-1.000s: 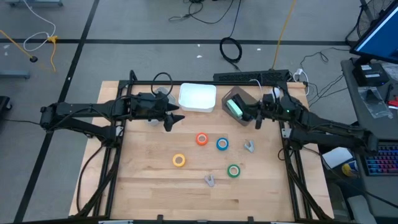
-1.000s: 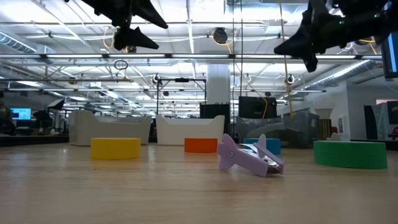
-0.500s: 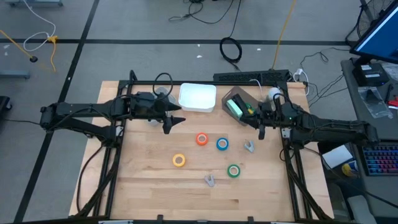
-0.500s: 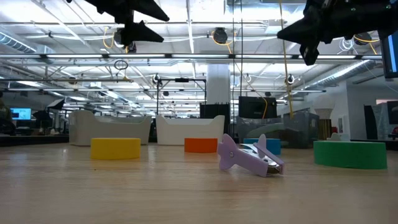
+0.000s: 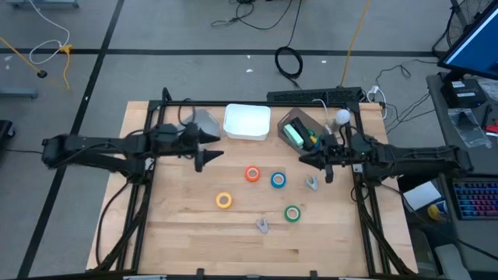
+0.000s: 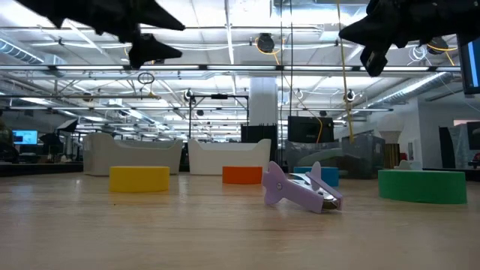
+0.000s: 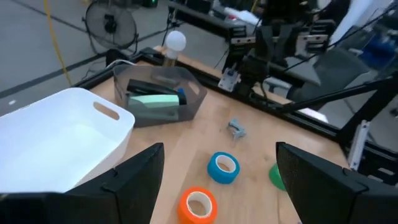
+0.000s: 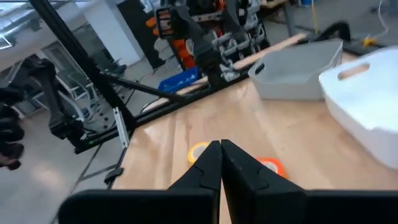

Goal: Pick and place Stapler, Stapler remover, tape
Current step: Put the purple staple remover into the white bin

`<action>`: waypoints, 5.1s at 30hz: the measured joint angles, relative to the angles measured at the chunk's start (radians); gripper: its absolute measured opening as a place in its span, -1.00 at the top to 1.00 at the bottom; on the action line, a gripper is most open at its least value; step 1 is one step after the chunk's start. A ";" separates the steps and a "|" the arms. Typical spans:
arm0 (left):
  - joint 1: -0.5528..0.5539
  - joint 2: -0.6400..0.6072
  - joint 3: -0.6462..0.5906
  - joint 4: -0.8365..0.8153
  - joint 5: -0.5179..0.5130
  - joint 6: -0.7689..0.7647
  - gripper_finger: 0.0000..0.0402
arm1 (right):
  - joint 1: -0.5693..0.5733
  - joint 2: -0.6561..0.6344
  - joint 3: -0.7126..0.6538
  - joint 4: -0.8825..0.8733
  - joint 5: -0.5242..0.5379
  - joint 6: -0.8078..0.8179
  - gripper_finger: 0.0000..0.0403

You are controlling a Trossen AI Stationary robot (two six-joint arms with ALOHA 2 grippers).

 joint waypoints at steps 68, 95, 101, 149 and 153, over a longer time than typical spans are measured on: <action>-0.029 -0.414 -0.407 0.032 0.177 0.009 -0.56 | 0.458 1.075 0.605 -0.128 -0.100 0.938 0.23; -0.029 -0.414 -0.407 0.027 0.213 0.007 -0.56 | 0.446 1.091 0.604 -0.195 -0.024 1.067 0.21; -0.029 -0.414 -0.407 0.027 0.213 0.007 -0.56 | 0.444 1.133 0.604 -0.179 -0.024 1.102 0.21; -0.029 -0.414 -0.407 0.036 0.210 0.001 -0.56 | 0.409 1.223 0.602 -0.202 -0.044 1.095 0.21; -0.029 -0.414 -0.407 0.036 0.211 0.000 -0.56 | 0.409 1.220 0.604 -0.196 -0.044 1.095 0.21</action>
